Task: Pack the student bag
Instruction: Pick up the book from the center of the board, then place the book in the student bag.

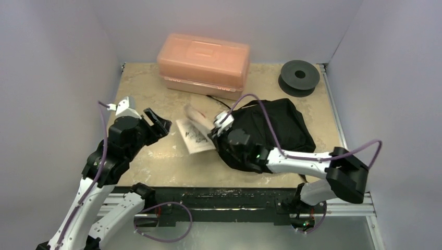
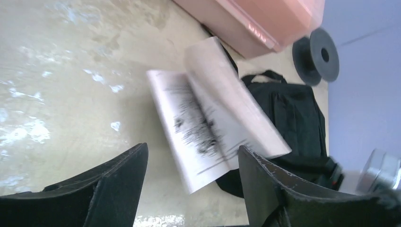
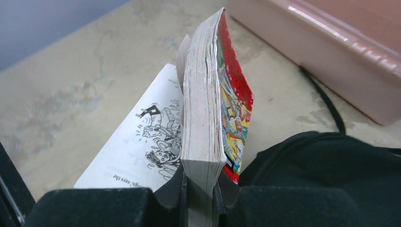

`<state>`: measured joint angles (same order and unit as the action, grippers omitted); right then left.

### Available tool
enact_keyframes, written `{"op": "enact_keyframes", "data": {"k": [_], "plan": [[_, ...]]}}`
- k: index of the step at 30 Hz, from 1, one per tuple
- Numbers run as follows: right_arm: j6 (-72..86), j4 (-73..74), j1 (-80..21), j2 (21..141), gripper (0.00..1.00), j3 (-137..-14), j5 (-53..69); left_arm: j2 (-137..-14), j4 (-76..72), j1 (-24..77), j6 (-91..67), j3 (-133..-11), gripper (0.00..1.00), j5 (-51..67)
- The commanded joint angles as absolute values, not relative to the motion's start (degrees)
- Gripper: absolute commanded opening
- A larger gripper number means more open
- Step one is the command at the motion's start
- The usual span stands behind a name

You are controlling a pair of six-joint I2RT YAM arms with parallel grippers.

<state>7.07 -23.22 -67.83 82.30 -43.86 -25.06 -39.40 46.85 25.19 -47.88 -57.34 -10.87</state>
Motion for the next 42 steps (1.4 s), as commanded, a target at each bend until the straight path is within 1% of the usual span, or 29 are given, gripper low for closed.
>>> {"op": "enact_keyframes", "data": {"k": [1, 4, 5, 7, 10, 14, 16, 19, 23, 27, 29, 33, 38, 40, 42], "plan": [[14.52, -26.18, -57.82, 73.8, 0.0, -44.29, -4.05, -37.14, 52.16, 25.31, -44.58, -61.34, 0.71, -21.54], [14.52, -26.98, -52.35, 70.17, 0.0, -44.21, 4.37, -36.78, 52.71, 25.29, -47.55, -61.35, 0.77, -21.79], [23.4, -27.22, -50.33, 69.27, 0.0, -44.17, 6.95, -36.93, 53.28, 25.31, -49.35, -61.21, 0.79, -21.41], [28.03, -29.83, -45.33, 67.82, 0.0, -43.29, 15.49, -37.32, 53.57, 25.31, -54.34, -59.89, 0.84, -19.32], [34.09, -34.93, -39.14, 67.53, 0.0, -42.06, 27.01, -37.83, 49.67, 25.2, -60.66, -56.54, 0.87, -12.53], [40.36, -44.54, -32.83, 67.87, 0.0, -39.04, 37.53, -39.57, 43.11, 23.63, -66.75, -54.67, 0.89, -2.43], [41.71, -47.05, -30.98, 67.33, 0.0, -36.87, 38.62, -40.91, 40.32, 21.16, -69.97, -54.23, 0.9, 4.21], [42.64, -52.82, -29.01, 66.28, 0.0, -33.84, 41.53, -42.92, 32.42, 15.03, -77.05, -51.85, 0.91, 18.86], [38.72, -52.91, -28.74, 64.53, 0.0, -32.31, 42.46, -45.07, 19.44, 10.31, -88.3, -47.31, 0.91, 30.01], [34.49, -51.72, -28.71, 63.73, 0.0, -31.27, 43.13, -45.37, 11.63, 9.62, -96.6, -44.27, 0.93, 31.73], [33.15, -50.0, -28.74, 63.63, 0.0, -31.95, 43.28, -46.3, 10.83, 9.58, -99.62, -44.0, 0.94, 33.14], [32.01, -50.27, -29.07, 64.74, 0.0, -32.93, 45.36, -48.83, 10.8, 9.58, -100.27, -44.64, 0.96, 35.79], [24.32, -42.36, -31.67, 64.87, 0.0, -36.19, 45.79, -48.65, 10.46, 9.58, -98.17, -44.24, 0.97, 34.91], [17.29, -35.95, -33.96, 64.04, 0.0, -38.52, 44.34, -48.52, 11.73, 9.58, -96.83, -44.28, 0.98, 34.64], [9.06, -28.65, -37.85, 62.51, 0.0, -40.31, 40.05, -48.87, 14.43, 9.66, -94.32, -44.57, 0.98, 34.7]]}}
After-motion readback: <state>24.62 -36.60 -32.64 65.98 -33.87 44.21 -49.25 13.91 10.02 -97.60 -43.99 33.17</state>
